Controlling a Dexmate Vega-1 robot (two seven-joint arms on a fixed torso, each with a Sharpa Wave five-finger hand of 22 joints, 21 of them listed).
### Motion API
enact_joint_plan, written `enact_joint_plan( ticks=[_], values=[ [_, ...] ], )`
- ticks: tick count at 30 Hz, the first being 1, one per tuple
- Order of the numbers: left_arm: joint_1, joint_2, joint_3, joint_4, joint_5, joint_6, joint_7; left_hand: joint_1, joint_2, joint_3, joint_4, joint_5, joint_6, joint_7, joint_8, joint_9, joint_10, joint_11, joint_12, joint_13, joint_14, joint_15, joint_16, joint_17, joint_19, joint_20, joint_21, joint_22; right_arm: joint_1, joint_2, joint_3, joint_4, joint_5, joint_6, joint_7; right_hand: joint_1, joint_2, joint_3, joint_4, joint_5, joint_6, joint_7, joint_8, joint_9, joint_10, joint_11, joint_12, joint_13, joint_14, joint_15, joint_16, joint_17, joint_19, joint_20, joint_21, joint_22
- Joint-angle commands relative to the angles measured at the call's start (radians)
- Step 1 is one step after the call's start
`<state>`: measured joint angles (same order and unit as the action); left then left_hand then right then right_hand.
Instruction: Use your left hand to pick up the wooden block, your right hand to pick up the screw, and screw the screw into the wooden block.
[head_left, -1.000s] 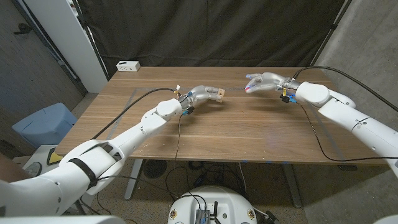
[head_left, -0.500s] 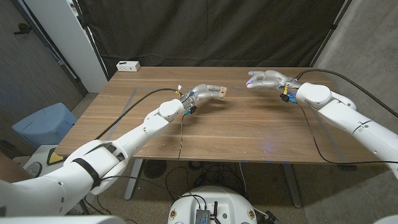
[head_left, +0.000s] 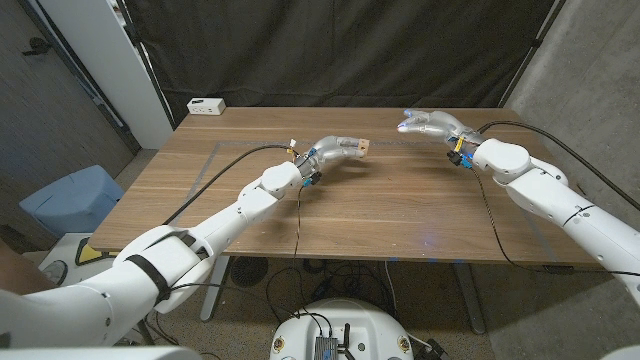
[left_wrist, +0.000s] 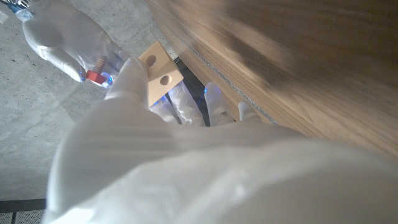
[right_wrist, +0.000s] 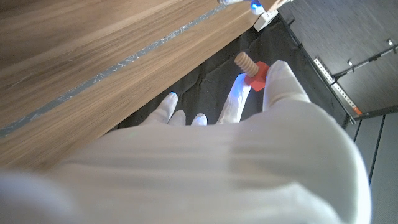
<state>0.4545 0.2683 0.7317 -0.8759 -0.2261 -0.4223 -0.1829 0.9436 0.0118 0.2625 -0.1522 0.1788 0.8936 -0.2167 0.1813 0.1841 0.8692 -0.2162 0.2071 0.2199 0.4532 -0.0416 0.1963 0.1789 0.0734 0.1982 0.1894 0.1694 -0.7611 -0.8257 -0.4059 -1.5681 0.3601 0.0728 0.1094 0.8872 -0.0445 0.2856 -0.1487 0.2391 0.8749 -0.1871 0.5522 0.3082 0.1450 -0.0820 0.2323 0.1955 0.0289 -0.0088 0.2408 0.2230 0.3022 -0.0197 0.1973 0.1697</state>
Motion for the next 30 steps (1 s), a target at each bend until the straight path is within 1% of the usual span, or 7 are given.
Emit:
enact_joint_plan(
  ticks=[1, 10, 12, 15, 24, 30],
  values=[
    [-0.016, -0.032, 0.005, 0.053, -0.007, -0.026, -0.003, 0.003, 0.013, 0.0, 0.008, -0.001, 0.009, 0.001, 0.008, 0.004, 0.0, 0.001, 0.0, 0.002, -0.001, -0.002, 0.004, 0.002, 0.0, 0.004, 0.002, 0.005, -0.05, 0.051, 0.03, -0.02, 0.053, 0.007, -0.095, 0.005, 0.001, -0.002, 0.003, -0.003, 0.007, 0.008, 0.008, 0.001, 0.005, 0.005, -0.003, 0.003, 0.009, 0.006, 0.008, 0.0, 0.009, 0.004, 0.004, 0.002],
    [-0.046, -0.077, 0.007, 0.141, -0.012, -0.066, -0.001, 0.002, 0.014, -0.001, 0.008, 0.0, 0.01, 0.001, 0.009, 0.004, -0.002, 0.001, 0.0, 0.001, -0.001, -0.003, 0.004, 0.002, -0.001, 0.003, 0.002, 0.005, -0.077, 0.104, 0.043, -0.019, 0.079, 0.023, -0.173, 0.005, 0.003, -0.003, 0.004, -0.006, 0.015, 0.011, 0.009, -0.005, 0.011, 0.008, -0.004, 0.003, 0.017, 0.009, 0.01, 0.0, 0.014, 0.004, 0.004, 0.002],
    [-0.054, -0.089, 0.009, 0.158, -0.01, -0.068, 0.005, 0.002, 0.014, -0.001, 0.008, 0.0, 0.01, 0.0, 0.009, 0.004, -0.002, 0.001, 0.0, 0.001, -0.001, -0.004, 0.005, 0.002, 0.0, 0.003, 0.002, 0.005, -0.085, 0.124, 0.049, -0.013, 0.094, 0.033, -0.189, 0.005, 0.004, -0.003, 0.005, -0.006, 0.016, 0.011, 0.008, -0.007, 0.011, 0.009, -0.004, 0.003, 0.018, 0.009, 0.01, 0.0, 0.014, 0.004, 0.004, 0.002],
    [-0.069, -0.112, 0.009, 0.197, -0.014, -0.079, 0.009, 0.002, 0.013, -0.002, 0.008, -0.001, 0.009, 0.001, 0.009, 0.004, -0.002, 0.001, 0.001, 0.001, -0.001, -0.004, 0.004, 0.002, 0.0, 0.002, 0.002, 0.005, -0.092, 0.144, 0.049, -0.005, 0.099, 0.044, -0.213, 0.005, 0.005, -0.003, 0.005, -0.007, 0.016, 0.01, 0.008, -0.008, 0.013, 0.009, -0.004, 0.003, 0.02, 0.009, 0.01, 0.0, 0.015, 0.005, 0.004, 0.002],
    [-0.126, -0.183, 0.01, 0.349, -0.029, -0.141, -0.008, -0.001, 0.014, -0.004, 0.009, 0.0, 0.01, 0.001, 0.009, 0.004, -0.001, 0.001, 0.002, 0.002, -0.002, -0.002, 0.004, 0.002, -0.002, 0.003, 0.002, 0.005, -0.109, 0.199, 0.05, 0.008, 0.106, 0.075, -0.275, 0.005, 0.008, -0.004, 0.005, -0.01, 0.019, 0.011, 0.008, -0.013, 0.016, 0.008, -0.006, 0.003, 0.024, 0.009, 0.011, -0.001, 0.018, 0.004, 0.004, 0.002],
    [-0.149, -0.21, 0.012, 0.407, -0.035, -0.159, -0.012, -0.002, 0.014, -0.005, 0.009, 0.0, 0.01, 0.001, 0.009, 0.004, -0.001, 0.002, 0.002, 0.001, -0.002, -0.002, 0.004, 0.002, -0.003, 0.003, 0.002, 0.005, -0.108, 0.233, 0.042, 0.029, 0.101, 0.1, -0.301, 0.005, 0.008, -0.005, 0.006, -0.012, 0.022, 0.012, 0.008, -0.017, 0.02, 0.008, -0.006, 0.003, 0.028, 0.009, 0.012, -0.001, 0.02, 0.005, 0.004, 0.002]
  ],
)
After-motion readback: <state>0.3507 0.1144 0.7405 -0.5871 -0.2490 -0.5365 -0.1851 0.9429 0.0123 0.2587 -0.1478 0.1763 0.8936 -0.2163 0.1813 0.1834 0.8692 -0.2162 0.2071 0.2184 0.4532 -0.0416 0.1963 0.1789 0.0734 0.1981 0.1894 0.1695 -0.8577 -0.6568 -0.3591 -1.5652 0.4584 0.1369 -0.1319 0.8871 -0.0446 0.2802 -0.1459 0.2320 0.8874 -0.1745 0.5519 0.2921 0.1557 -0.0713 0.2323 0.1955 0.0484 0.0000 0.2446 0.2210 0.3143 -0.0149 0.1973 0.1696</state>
